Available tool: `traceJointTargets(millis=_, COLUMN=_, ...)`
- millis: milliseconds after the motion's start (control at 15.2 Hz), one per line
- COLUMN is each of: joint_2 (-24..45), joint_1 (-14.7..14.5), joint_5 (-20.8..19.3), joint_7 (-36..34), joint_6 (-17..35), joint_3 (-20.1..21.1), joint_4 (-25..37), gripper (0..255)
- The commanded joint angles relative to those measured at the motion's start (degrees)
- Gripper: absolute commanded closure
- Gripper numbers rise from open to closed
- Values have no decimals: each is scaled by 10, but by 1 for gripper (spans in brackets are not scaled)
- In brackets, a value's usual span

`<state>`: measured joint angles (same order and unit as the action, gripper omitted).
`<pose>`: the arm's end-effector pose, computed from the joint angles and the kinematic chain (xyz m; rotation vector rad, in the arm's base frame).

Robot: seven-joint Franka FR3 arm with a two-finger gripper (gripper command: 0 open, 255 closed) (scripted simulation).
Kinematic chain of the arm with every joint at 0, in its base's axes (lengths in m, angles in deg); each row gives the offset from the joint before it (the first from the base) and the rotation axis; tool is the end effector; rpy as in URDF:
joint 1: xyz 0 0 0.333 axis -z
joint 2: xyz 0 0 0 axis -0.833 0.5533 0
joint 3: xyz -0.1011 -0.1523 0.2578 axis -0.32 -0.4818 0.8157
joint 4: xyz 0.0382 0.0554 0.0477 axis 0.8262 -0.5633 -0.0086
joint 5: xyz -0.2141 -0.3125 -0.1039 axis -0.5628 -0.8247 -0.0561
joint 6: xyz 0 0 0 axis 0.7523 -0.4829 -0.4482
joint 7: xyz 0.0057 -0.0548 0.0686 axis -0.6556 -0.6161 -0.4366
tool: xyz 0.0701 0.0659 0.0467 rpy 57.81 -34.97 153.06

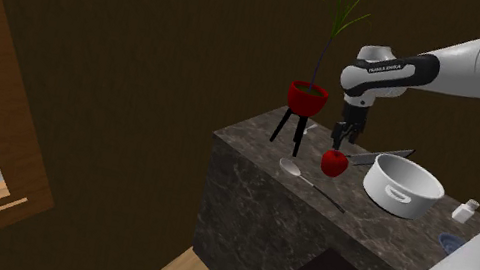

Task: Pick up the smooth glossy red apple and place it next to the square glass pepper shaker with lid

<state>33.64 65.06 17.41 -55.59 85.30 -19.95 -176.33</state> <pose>0.4562 -0.2708 0.4365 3.0644 -0.0304 -0.2312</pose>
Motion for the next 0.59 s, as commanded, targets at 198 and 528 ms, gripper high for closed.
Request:
traceJointTargets(millis=198, joint_2=63, joint_1=14, joint_5=17, joint_7=22, joint_6=22, joint_3=-13, joint_4=51, gripper=0)
traceJointTargets(millis=528, joint_2=74, joint_1=17, joint_5=19, joint_7=24, joint_6=60, joint_3=-15, joint_4=25, gripper=0)
